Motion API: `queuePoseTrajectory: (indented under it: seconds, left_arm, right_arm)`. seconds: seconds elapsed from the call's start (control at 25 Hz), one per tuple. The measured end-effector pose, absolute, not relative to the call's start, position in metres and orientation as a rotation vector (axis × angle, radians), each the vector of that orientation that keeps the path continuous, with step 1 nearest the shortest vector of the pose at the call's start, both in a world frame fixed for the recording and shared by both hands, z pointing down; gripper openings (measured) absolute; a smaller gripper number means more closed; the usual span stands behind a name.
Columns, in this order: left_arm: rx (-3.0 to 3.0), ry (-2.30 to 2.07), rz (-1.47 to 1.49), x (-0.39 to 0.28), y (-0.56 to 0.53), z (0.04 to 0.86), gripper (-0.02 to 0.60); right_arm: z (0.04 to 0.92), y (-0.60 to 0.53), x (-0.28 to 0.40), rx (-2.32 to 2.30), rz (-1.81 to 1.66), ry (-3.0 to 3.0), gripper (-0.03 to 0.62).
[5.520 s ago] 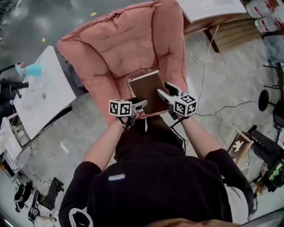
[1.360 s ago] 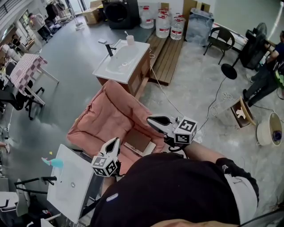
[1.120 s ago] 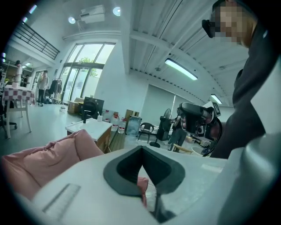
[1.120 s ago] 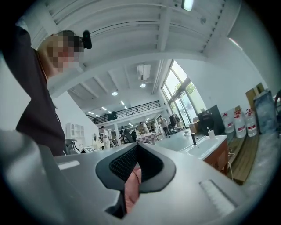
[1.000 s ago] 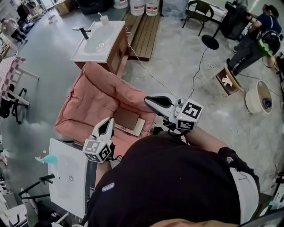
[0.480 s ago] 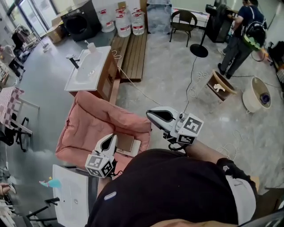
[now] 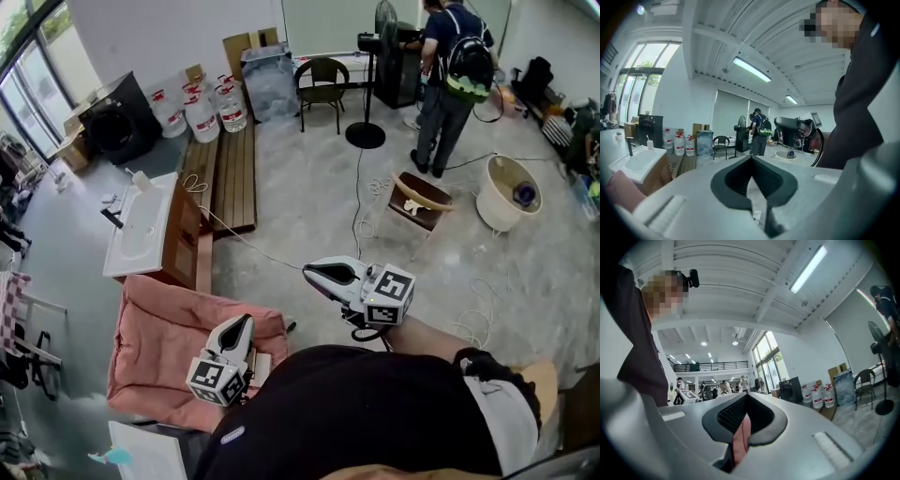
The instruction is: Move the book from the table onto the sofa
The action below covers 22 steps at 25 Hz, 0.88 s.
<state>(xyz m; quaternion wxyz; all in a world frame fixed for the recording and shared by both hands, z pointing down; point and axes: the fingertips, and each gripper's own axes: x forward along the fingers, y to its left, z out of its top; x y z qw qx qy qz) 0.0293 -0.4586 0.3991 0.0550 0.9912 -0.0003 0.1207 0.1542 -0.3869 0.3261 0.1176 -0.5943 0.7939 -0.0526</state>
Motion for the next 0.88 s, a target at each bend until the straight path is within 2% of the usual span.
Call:
queuePoseTrajectory:
  seconds: [0.4,0.88]
  left_arm:
    - [2.988,0.101,0.363,0.094,-0.424,0.408,0.000]
    - [2.992,0.208,0.332,0.140,-0.401,0.425,0.000]
  right_arm:
    - [0.330,-0.332,0.216,-1.861,-0.126,2.230,0.028]
    - [0.325,-0.295,0.268,-1.984,-0.035,2.154,0.028]
